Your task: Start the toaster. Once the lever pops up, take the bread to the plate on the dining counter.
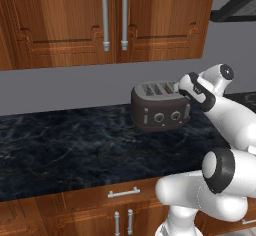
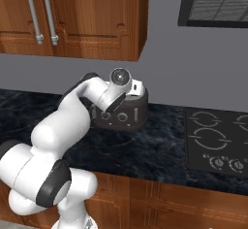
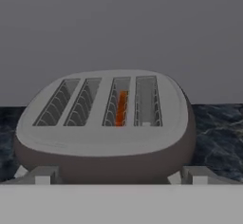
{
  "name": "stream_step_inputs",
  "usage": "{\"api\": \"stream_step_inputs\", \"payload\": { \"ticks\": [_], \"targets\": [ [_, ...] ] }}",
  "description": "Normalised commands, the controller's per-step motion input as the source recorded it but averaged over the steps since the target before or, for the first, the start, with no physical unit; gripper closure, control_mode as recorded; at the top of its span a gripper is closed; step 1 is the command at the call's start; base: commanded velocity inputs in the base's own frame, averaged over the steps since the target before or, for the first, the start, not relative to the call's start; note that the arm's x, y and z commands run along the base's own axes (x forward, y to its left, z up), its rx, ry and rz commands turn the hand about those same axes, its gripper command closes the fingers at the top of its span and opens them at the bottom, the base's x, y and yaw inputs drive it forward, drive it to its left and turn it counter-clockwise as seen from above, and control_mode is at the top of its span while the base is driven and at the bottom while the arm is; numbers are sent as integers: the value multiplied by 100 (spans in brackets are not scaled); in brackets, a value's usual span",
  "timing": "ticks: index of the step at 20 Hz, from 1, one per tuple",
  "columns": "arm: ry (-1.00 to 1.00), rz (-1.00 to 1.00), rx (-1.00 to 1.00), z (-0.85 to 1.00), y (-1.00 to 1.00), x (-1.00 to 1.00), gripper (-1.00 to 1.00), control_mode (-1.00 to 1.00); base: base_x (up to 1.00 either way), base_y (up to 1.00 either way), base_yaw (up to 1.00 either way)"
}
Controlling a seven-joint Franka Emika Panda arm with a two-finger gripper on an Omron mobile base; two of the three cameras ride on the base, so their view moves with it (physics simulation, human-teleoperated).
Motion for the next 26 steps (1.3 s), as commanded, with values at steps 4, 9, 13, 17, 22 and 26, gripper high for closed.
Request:
{"api": "stream_step_inputs", "payload": {
  "ticks": [4, 9, 13, 17, 22, 26],
  "targets": [
    [-12, 0, 0, 15, 1, 0, -100, -100, 0, 0, 0],
    [-1, -2, 0, 4, 0, 9, -100, -100, 0, 0, 0],
    [0, -2, 0, 0, 0, 6, -100, -100, 0, 0, 0],
    [0, -2, 0, 0, 0, 2, -100, -100, 0, 0, 0],
    [0, -3, 0, 0, 5, 9, -100, -100, 0, 0, 0],
    [0, -2, 0, 0, 17, 13, -100, -100, 0, 0, 0]
  ]
}}
